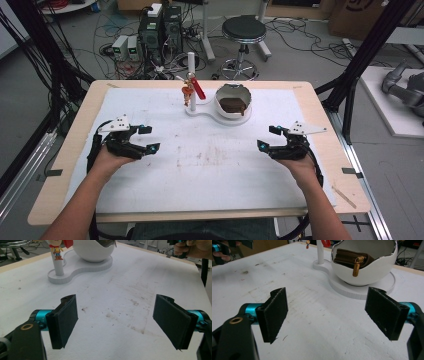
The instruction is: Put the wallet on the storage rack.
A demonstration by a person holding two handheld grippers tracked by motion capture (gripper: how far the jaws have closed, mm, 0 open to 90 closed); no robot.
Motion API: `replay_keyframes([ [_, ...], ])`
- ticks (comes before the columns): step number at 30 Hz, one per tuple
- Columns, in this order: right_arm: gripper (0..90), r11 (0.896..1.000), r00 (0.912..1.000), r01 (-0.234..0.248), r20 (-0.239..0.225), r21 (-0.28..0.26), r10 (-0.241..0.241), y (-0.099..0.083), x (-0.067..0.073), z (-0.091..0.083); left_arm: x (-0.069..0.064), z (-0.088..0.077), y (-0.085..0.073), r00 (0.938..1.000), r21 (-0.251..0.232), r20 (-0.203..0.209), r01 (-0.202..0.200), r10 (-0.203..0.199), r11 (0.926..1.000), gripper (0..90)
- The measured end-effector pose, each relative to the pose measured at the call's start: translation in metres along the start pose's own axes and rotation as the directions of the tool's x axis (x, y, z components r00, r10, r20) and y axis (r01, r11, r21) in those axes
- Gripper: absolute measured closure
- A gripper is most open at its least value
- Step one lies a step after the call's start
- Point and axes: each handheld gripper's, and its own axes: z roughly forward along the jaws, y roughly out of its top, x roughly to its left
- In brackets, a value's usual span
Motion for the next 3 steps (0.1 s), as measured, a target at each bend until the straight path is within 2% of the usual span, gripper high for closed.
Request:
replay_keyframes([
  [3, 18.8, 1.0, 1.0, 0.003, -0.002, -0.004, -0.003, 0.0002, 0.0001, -0.0002, 0.0, -0.0001, 0.0001, 1.0, 0.001, -0.001, -0.002, 0.002, 1.0, 20.0],
])
